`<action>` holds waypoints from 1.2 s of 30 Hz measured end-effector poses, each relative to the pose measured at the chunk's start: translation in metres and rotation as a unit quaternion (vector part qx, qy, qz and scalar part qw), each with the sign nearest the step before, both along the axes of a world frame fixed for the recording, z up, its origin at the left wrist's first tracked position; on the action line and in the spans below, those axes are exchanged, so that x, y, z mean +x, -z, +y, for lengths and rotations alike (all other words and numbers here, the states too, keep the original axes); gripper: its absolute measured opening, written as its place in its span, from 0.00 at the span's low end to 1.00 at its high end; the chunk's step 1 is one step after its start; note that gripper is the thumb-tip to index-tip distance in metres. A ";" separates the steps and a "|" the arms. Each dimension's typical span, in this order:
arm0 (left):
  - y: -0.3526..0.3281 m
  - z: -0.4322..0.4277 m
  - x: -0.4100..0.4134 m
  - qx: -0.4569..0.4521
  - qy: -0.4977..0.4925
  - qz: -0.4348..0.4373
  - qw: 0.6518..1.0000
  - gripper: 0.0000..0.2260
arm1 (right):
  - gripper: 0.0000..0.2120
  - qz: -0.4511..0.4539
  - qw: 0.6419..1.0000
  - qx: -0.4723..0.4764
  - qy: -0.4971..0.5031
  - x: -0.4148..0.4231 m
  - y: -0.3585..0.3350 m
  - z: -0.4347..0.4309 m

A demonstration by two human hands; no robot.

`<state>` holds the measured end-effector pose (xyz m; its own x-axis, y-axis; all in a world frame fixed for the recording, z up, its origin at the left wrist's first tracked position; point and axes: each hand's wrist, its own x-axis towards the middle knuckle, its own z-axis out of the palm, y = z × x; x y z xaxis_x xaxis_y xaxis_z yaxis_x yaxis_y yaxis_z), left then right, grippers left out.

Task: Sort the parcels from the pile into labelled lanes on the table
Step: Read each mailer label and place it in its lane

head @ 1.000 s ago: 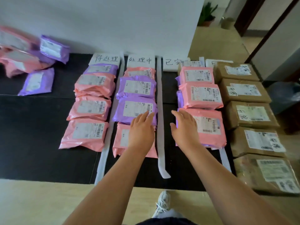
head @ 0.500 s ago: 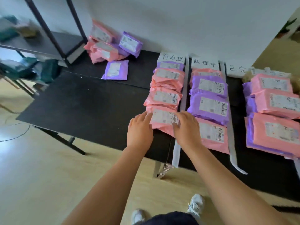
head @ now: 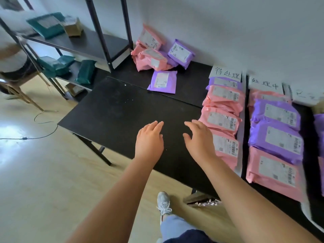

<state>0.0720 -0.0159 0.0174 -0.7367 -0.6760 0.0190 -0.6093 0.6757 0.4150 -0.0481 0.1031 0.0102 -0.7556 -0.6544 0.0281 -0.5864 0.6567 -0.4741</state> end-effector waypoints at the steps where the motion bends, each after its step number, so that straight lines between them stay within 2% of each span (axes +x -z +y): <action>1: 0.001 -0.010 -0.004 -0.001 0.000 0.000 1.000 0.22 | 0.21 0.003 1.000 0.002 0.002 -0.006 0.001 -0.011; 11: 0.001 -0.119 -0.062 0.000 -0.005 -0.012 1.000 0.22 | 0.21 -0.025 1.000 0.004 0.000 -0.073 0.003 -0.129; 18: 0.017 -0.181 -0.097 0.049 0.002 -0.020 0.999 0.22 | 0.22 -0.049 0.998 0.037 0.031 -0.098 0.013 -0.175; 27: 0.041 -0.281 -0.162 0.058 0.136 -0.056 0.987 0.22 | 0.23 -0.084 0.981 0.089 0.153 -0.133 0.045 -0.243; 36: 0.082 -0.343 -0.223 0.032 0.248 -0.196 0.948 0.27 | 0.23 -0.116 0.952 0.147 0.241 -0.184 0.070 -0.305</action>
